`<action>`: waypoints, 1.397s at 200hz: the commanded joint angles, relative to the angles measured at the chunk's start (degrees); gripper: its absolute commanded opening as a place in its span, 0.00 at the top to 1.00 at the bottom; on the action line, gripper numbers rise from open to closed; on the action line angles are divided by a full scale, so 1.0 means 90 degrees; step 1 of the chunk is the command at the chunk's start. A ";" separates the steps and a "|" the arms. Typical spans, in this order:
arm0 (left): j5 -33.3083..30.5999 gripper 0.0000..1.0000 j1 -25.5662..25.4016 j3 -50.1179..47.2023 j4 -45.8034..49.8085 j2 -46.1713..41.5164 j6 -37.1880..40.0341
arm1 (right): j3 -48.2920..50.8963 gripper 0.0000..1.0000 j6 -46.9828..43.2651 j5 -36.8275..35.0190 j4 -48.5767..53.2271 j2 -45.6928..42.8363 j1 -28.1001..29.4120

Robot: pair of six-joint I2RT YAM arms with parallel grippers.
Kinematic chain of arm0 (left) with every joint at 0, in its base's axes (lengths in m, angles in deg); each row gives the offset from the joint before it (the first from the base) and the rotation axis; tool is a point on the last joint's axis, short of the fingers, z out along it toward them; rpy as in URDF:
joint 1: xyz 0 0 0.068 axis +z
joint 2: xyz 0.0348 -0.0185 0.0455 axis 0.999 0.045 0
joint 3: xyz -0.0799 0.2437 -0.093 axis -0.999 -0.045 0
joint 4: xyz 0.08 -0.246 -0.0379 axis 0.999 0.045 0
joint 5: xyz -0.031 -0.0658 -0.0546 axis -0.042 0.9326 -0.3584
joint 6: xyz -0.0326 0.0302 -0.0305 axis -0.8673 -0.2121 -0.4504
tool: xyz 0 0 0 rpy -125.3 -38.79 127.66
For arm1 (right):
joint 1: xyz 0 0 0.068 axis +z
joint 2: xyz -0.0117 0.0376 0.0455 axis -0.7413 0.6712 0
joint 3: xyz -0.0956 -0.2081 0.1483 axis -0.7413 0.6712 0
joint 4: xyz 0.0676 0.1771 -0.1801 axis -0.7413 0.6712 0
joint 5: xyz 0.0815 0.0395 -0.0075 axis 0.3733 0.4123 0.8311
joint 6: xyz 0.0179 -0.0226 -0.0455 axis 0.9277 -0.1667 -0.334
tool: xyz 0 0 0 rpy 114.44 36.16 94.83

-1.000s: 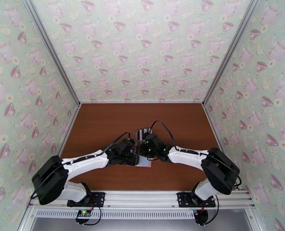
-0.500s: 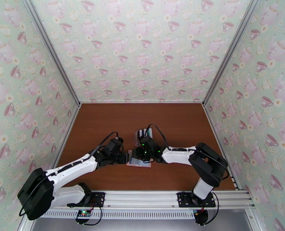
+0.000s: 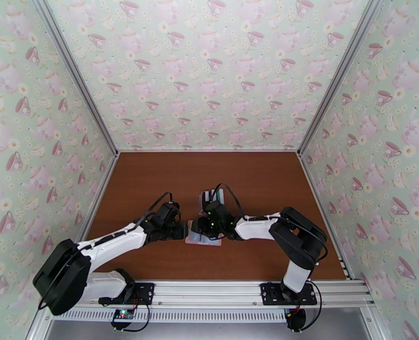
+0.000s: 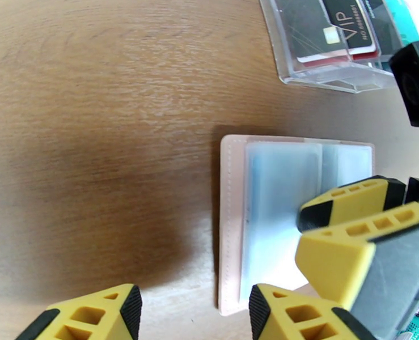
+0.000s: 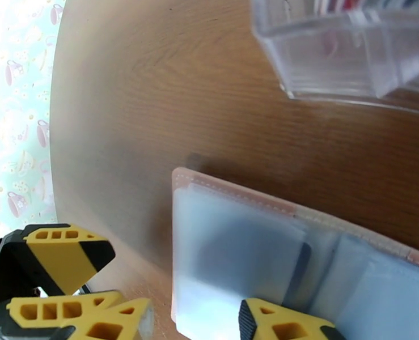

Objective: Put the credit cards into the card holder

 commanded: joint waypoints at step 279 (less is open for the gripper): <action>0.1548 0.43 0.1082 0.2837 -0.1590 0.2856 0.0202 | -0.2455 0.46 -0.2594 -0.2967 0.4806 -0.1422 -0.0825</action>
